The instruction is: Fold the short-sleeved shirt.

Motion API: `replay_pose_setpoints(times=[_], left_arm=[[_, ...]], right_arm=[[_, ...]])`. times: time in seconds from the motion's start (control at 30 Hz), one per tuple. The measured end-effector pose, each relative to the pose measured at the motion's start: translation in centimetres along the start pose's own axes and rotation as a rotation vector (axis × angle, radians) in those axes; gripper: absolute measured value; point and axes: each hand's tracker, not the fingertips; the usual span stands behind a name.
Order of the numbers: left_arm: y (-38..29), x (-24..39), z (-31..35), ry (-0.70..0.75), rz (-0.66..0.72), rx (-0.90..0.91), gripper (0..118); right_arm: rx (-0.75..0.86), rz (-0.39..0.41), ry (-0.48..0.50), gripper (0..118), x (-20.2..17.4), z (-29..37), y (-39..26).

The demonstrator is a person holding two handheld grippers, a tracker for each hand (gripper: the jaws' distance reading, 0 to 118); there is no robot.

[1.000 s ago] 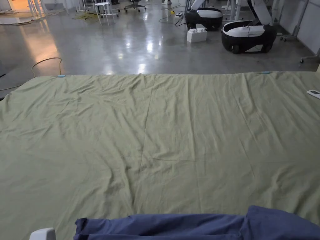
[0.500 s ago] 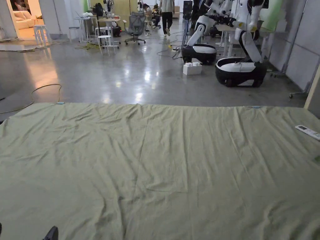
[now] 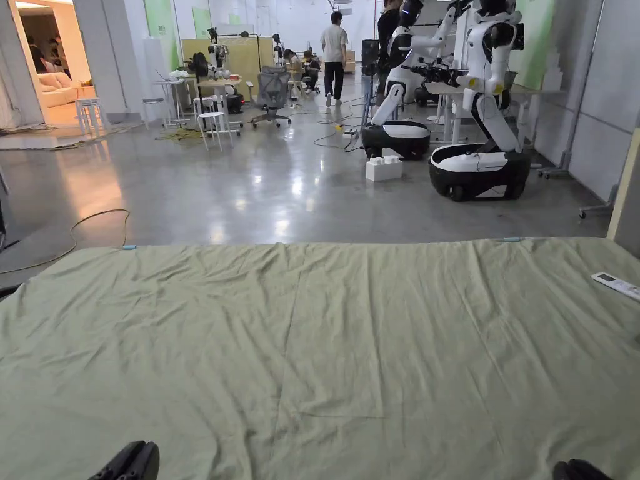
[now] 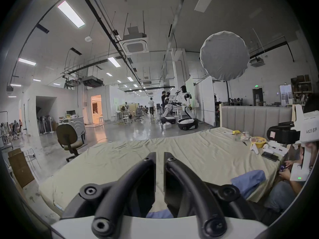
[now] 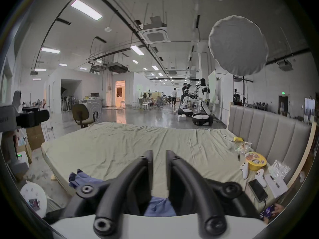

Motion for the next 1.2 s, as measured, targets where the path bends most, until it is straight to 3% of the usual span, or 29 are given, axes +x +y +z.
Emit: replay_pose_setpoints(times=[0.1,0.23,0.53,0.77,0.8,0.87,0.9,0.93,0.97,1.0,1.1,1.2], left_arm=[[0.0,0.3,0.0,-0.012,-0.011,-0.013,0],[0.1,0.2,-0.1,-0.019,0.014,-0.015,0],[-0.1,-0.4,-0.5,-0.041,0.041,-0.033,0],[-2.1,-4.3,-1.9,-0.029,0.258,-0.143,3],[-3.1,-5.5,-2.4,-0.021,0.348,-0.190,14],[-5.8,-8.0,-4.2,-0.047,0.477,-0.318,70],[-7.7,-9.3,-5.1,-0.058,0.543,-0.369,89],[-10.2,-10.3,-5.9,-0.065,0.603,-0.395,96],[-12.3,-11.1,-6.7,-0.080,0.654,-0.420,96],[-14.5,-12.0,-7.8,-0.105,0.725,-0.464,96],[-20.0,-12.9,-10.0,-0.117,0.868,-0.582,96],[-23.3,-12.8,-12.4,-0.097,0.744,-0.635,96]], right_arm=[[0.006,0.036,-0.009,0,-0.5,0.0,0.1],[-0.005,-0.032,-0.016,0,-0.1,-0.2,-0.1],[0.009,-0.062,-0.052,0,0.7,-0.1,0.2],[-0.024,-0.083,-0.044,0,0.9,-0.4,-0.7],[-0.034,-0.092,-0.040,0,0.9,-0.4,-1.0],[-0.066,-0.119,-0.032,0,1.0,-0.6,-1.7],[-0.084,-0.138,-0.029,0,1.1,-0.7,-2.2],[-0.107,-0.157,-0.024,0,1.1,-0.9,-2.6],[-0.161,-0.204,-0.016,0,1.2,-1.1,-3.2],[-0.128,-0.168,-0.027,0,1.2,-1.2,-3.2],[-0.178,-0.194,-0.026,0,1.4,-1.4,-3.8],[-0.204,-0.225,-0.034,0,1.6,-1.4,-4.3]])
